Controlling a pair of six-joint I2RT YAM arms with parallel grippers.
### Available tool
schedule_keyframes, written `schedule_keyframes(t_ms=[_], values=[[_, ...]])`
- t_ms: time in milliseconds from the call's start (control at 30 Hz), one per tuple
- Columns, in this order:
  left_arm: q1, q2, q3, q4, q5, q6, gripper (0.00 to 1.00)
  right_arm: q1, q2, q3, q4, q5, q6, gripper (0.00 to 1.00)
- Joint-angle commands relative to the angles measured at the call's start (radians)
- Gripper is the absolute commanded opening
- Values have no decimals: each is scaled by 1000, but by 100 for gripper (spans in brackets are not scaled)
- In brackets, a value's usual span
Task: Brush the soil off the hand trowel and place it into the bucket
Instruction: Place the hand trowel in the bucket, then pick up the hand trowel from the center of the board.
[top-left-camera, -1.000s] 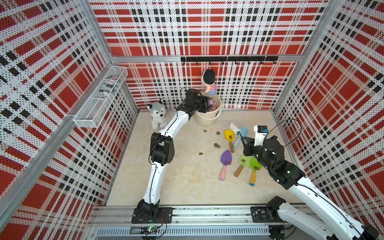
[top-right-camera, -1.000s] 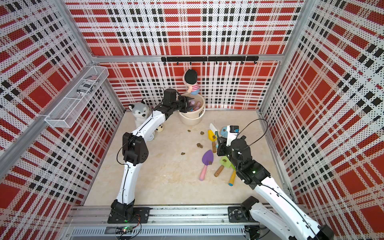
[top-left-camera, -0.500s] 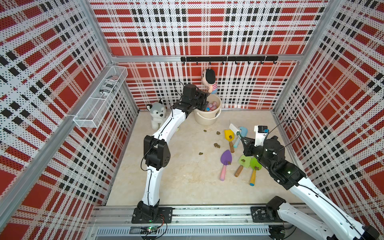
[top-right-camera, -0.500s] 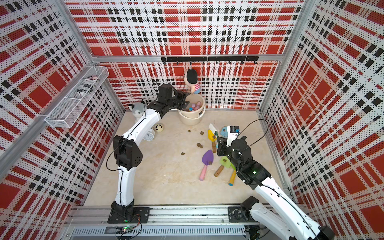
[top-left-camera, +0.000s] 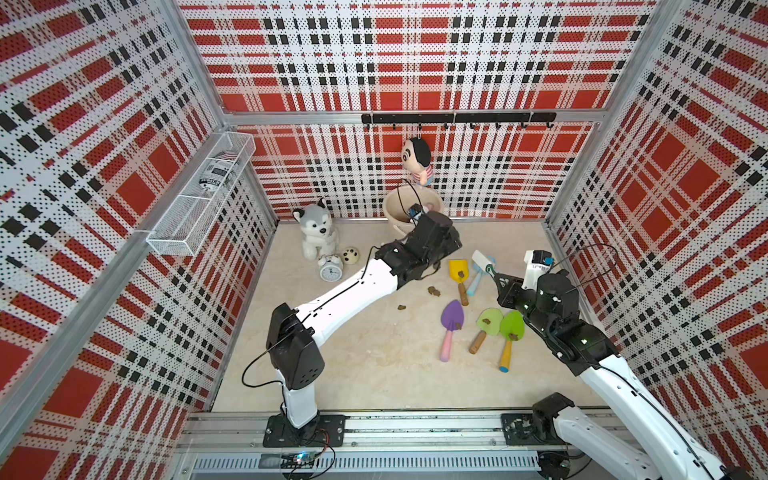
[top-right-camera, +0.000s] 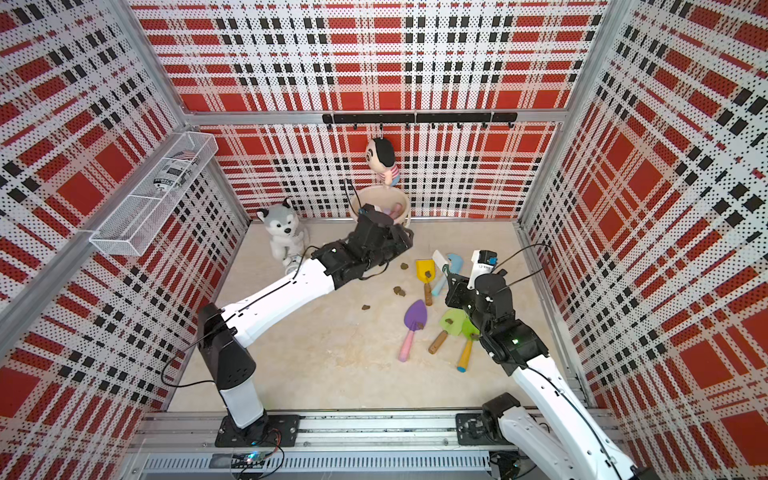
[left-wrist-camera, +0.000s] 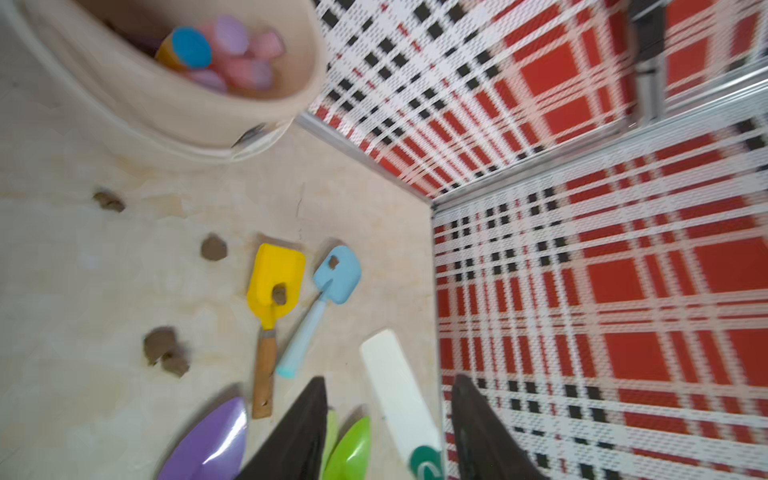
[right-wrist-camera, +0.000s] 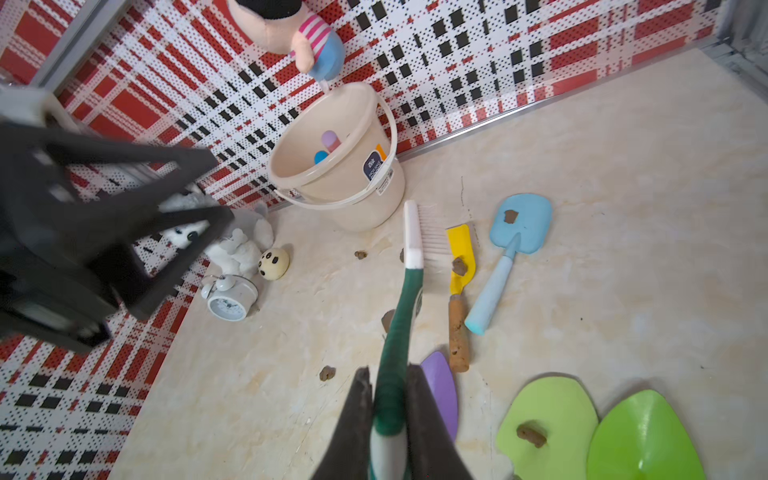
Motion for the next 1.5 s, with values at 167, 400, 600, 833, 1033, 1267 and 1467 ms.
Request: schedule_keyframes(t_ms=[167, 400, 600, 833, 1033, 1267, 1467], values=[[-94, 208, 22, -30, -101, 31, 48, -9, -128, 24, -132, 125, 31, 0], [-112, 364, 123, -73, -97, 66, 48, -9, -172, 44, -200, 146, 7, 0], [-106, 452, 175, -106, -99, 86, 46, -9, -180, 39, -199, 150, 3, 0], [-89, 550, 256, -142, -66, 169, 43, -10, -178, 40, -198, 155, -3, 0], [-71, 591, 283, -154, -40, 198, 43, -10, -182, 40, -200, 159, -3, 0], [-69, 621, 313, -179, -25, 249, 43, -9, -181, 36, -197, 160, -4, 0], [-67, 638, 331, -184, -26, 276, 44, -10, -176, 36, -194, 154, -3, 0]])
